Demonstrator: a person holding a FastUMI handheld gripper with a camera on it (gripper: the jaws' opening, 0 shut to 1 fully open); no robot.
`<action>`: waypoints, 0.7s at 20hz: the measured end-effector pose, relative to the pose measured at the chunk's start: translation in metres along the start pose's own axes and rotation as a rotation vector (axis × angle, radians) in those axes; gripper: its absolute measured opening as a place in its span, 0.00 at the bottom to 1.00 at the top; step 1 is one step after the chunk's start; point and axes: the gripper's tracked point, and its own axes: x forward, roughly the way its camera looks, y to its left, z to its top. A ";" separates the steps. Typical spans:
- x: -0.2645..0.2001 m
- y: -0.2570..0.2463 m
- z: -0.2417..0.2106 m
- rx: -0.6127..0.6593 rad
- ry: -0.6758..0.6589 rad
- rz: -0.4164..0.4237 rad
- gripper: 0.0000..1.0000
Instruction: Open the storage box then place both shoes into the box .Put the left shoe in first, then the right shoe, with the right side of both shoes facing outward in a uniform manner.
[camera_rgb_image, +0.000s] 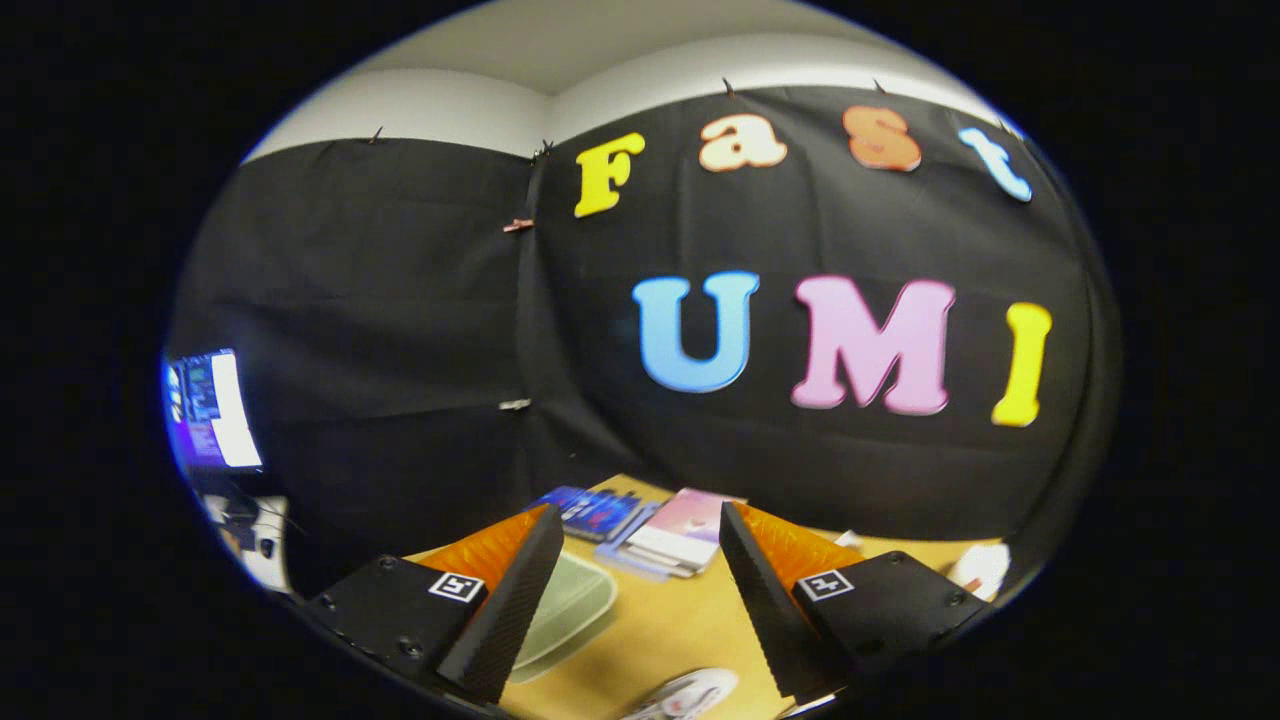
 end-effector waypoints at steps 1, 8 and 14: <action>0.006 0.008 -0.018 0.065 0.042 0.072 0.97; 0.036 0.052 -0.167 0.754 0.494 0.417 0.98; 0.064 0.073 -0.242 1.149 0.638 0.503 0.95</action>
